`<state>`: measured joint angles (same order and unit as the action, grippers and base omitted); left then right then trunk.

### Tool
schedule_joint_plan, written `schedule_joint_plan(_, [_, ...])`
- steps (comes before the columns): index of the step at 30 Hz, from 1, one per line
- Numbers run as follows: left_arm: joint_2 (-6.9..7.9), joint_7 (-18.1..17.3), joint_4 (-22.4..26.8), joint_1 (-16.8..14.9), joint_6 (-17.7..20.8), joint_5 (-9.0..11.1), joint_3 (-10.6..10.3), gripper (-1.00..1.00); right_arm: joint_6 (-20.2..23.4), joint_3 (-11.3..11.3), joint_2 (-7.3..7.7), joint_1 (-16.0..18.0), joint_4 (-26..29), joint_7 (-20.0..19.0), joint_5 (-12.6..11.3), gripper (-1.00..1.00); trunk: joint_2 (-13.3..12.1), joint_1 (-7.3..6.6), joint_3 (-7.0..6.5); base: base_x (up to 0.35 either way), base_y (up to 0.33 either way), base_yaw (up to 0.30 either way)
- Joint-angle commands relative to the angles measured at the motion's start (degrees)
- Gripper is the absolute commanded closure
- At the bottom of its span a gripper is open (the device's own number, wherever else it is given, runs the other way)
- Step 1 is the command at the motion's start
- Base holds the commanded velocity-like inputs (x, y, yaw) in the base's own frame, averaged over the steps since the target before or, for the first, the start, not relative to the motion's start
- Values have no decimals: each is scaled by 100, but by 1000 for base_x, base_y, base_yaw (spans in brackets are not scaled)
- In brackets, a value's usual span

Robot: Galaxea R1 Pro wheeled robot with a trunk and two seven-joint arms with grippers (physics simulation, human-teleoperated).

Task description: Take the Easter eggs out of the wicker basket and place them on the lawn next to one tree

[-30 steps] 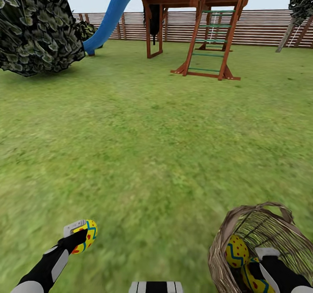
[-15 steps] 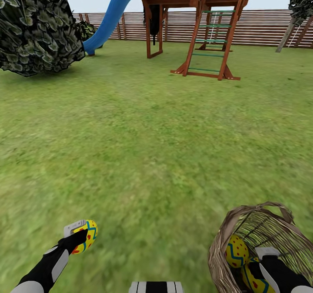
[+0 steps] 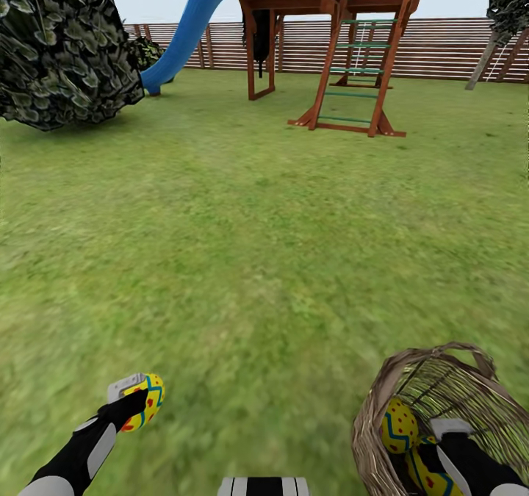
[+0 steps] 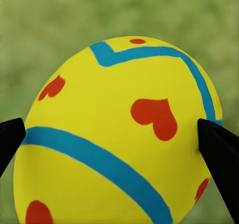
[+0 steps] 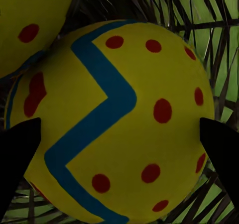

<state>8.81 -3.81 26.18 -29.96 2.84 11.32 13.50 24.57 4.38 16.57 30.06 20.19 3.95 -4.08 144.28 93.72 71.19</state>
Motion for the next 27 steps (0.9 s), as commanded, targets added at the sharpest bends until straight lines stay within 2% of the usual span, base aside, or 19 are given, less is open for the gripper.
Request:
schedule_joint_plan(1, [-5, -29, -4, -1, 31, 47, 30, 100, 31, 46, -6, 0, 11, 34, -67, 100, 0, -3, -19, 0, 0, 0])
schedule_joint_plan(6, [-8, -6, -10, -1, 40, 41, 30, 100, 31, 38, -5, 0, 11, 33, -67, 100, -7, -16, -129, 0, 0, 9])
schedule_joint_plan(11, [-11, -5, -17, -1, 44, 30, 30, 100, 31, 39, -5, 0, 11, 35, -67, 100, -13, -29, -255, 0, 0, 194])
schedule_joint_plan(27, [-11, -5, -52, -1, 67, 28, 30, 100, 31, 37, -5, 0, 11, 35, -67, 100, -35, -70, -635, 0, 0, 4])
